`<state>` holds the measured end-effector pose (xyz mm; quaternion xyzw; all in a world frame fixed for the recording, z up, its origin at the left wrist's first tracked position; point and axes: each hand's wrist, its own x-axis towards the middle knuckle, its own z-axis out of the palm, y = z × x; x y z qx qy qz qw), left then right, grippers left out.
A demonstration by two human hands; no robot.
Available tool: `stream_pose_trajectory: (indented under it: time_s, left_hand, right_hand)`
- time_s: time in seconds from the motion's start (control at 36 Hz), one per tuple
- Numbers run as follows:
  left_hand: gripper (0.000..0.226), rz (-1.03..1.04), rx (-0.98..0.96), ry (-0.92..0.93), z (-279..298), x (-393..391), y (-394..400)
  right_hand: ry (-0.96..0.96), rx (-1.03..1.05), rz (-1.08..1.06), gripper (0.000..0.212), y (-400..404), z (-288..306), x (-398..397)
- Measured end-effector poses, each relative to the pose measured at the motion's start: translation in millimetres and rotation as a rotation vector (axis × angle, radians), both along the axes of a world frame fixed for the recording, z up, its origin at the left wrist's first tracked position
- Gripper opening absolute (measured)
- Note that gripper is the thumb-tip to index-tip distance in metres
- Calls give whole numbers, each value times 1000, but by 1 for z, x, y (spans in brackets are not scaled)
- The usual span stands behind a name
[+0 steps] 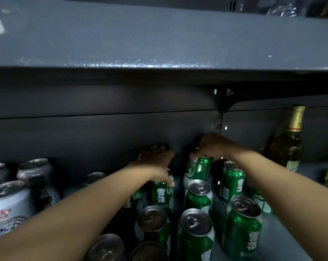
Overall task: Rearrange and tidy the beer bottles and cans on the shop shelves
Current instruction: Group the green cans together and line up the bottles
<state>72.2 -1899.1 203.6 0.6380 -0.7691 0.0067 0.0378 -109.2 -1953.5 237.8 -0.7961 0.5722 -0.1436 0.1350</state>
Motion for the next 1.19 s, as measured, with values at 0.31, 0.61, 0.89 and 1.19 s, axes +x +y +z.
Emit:
stream_pose_trajectory:
  time_s: [0.31,0.61,0.89,1.19]
  left_hand:
    - [51,-280,362,457,-19,-38,1]
    - [50,-202,96,136,-11,-38,9]
    - [52,-209,222,245,-11,-35,12]
    - [65,-127,136,149,-8,-36,19]
  right_hand:
    - [-262,73,53,52,-2,7,-29]
    - [123,129,275,55,11,-25,-13]
    - [168,60,219,50,2,-25,-8]
    - [296,-28,126,47,-12,-43,1]
